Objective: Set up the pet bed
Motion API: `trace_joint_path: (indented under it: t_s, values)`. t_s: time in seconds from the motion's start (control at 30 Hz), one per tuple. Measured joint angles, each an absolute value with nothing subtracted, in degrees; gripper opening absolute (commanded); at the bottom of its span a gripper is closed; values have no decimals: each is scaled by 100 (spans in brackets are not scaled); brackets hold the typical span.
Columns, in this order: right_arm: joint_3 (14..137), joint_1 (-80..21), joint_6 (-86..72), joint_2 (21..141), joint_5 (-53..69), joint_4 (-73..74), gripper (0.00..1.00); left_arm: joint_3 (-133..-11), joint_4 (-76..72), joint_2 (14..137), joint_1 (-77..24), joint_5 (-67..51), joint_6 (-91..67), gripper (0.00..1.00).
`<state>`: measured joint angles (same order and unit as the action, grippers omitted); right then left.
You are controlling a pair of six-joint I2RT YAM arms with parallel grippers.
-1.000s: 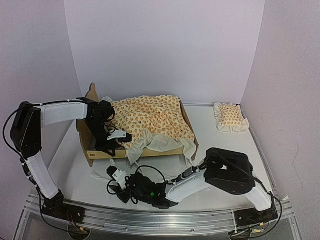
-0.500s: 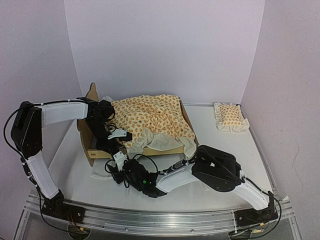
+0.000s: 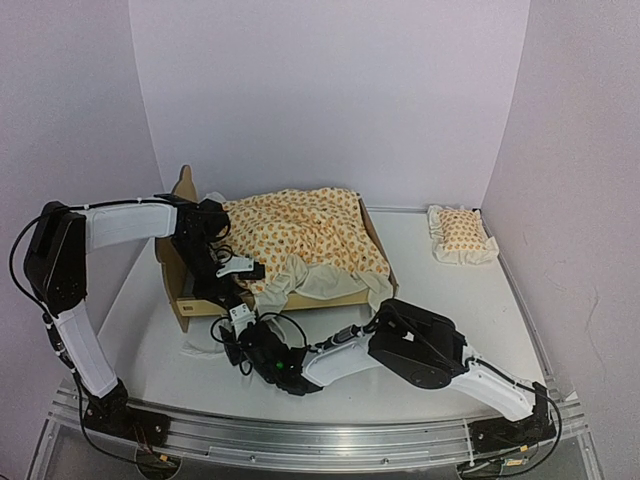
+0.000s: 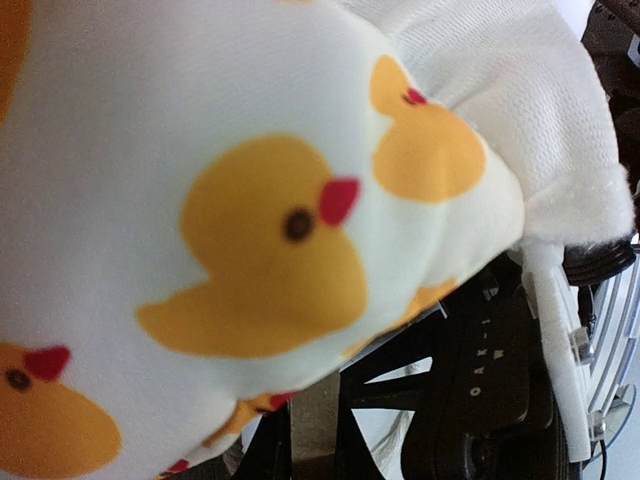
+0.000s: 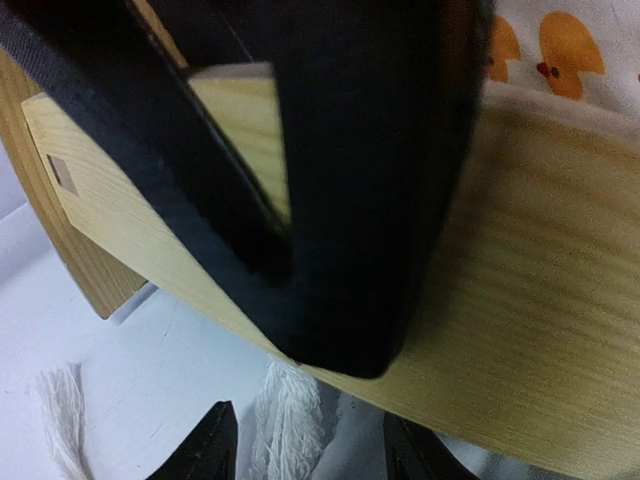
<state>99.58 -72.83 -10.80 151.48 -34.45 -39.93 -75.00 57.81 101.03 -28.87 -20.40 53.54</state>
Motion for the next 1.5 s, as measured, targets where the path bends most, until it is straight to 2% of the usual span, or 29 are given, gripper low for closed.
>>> trace_joint_path:
  t_s: [0.07,0.17,0.2,0.43,0.63,0.73,0.87,1.1,1.17,1.33,1.5]
  values:
    - [10062,-7282,-1116,15211,-3496,-3983,28,-7500,5752,10104,-2867,-2041,5358,0]
    - [10183,-7277,-1155,15293,-3524,-3991,2,-7502,5713,10117,-2843,-2050,5360,0]
    - [10208,-7276,-1157,15309,-3519,-3980,0,-7502,5703,10123,-2837,-2054,5360,0]
    - [9860,-7239,-1016,15124,-3025,-4064,0,-7505,5591,10134,-2793,-2017,5324,0]
    - [8081,-7456,-790,13731,-1510,-3639,0,-7588,5338,10259,-2728,-1943,5284,0]
    - [7669,-7788,-803,13094,-650,-3362,0,-7618,5147,10353,-2662,-1889,5329,0]
    - [7670,-8092,-749,12521,270,-2902,0,-7629,5083,10396,-2612,-1848,5381,0]
    - [8330,-7864,-610,12333,1388,-2070,0,-7629,5050,10401,-2606,-1831,5399,1]
    - [8556,-7779,-724,12346,1549,-2020,0,-7629,5051,10402,-2604,-1844,5397,7]
    - [8700,-7578,-1315,12372,1745,-2284,0,-7681,5152,10391,-2530,-2128,5259,40]
    - [8557,-7387,-1790,12353,1810,-2534,0,-7804,5374,10067,-2444,-2634,5196,48]
